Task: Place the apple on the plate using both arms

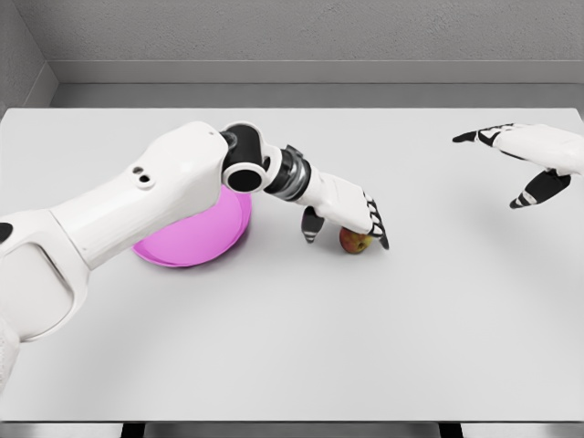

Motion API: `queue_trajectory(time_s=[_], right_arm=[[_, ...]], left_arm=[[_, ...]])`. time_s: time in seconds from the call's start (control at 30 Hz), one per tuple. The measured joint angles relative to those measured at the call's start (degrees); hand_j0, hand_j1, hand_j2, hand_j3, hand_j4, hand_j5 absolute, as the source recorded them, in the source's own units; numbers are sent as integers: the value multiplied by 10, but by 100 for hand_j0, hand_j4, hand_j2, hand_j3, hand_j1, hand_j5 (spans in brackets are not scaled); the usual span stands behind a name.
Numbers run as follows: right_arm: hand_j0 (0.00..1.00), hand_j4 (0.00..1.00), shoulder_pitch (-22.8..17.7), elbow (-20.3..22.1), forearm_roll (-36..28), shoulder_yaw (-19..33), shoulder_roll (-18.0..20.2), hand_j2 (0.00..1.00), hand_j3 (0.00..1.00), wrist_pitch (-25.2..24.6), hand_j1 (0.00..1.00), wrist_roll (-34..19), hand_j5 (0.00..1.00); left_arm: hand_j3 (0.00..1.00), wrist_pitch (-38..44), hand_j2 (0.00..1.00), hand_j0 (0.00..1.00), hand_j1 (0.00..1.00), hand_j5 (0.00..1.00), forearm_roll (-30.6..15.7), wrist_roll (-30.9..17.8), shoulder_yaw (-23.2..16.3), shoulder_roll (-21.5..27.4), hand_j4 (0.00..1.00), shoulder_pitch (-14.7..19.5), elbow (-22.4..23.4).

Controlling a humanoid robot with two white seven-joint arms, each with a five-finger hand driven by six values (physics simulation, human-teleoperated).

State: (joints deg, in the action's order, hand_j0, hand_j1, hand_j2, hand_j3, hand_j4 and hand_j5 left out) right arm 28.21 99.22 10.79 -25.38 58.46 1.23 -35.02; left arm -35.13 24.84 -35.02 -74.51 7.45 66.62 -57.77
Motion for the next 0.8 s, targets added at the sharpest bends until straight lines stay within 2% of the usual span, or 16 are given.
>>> queue_trajectory(time_s=[0.1,0.17,0.23,0.3,0.53,0.67,0.8], right_arm=[[100,100,1,0,0,0,0,100,100,0,100,0,100],[100,100,0,0,0,0,0,100,100,0,100,0,100],[100,100,0,0,0,0,0,100,100,0,100,0,100],[100,100,0,0,0,0,0,100,100,0,100,0,100],[100,100,0,0,0,0,0,100,100,0,100,0,100],[100,100,0,0,0,0,0,100,100,0,100,0,100],[100,100,0,0,0,0,1,100,100,0,100,0,100]], left_arm=[[100,0,100,100,100,100,-1,0,4,-4,100,0,4],[97,0,97,97,97,97,-1,0,5,-5,97,2,5],[91,0,91,91,91,91,-2,0,6,-5,91,3,5],[80,0,80,80,80,80,-2,0,4,-7,80,4,4],[70,0,70,70,70,70,-2,0,-3,-10,70,4,2],[58,0,58,58,58,58,-2,0,-5,-10,58,4,2],[53,1,53,53,53,53,-2,0,-5,-10,53,4,2]])
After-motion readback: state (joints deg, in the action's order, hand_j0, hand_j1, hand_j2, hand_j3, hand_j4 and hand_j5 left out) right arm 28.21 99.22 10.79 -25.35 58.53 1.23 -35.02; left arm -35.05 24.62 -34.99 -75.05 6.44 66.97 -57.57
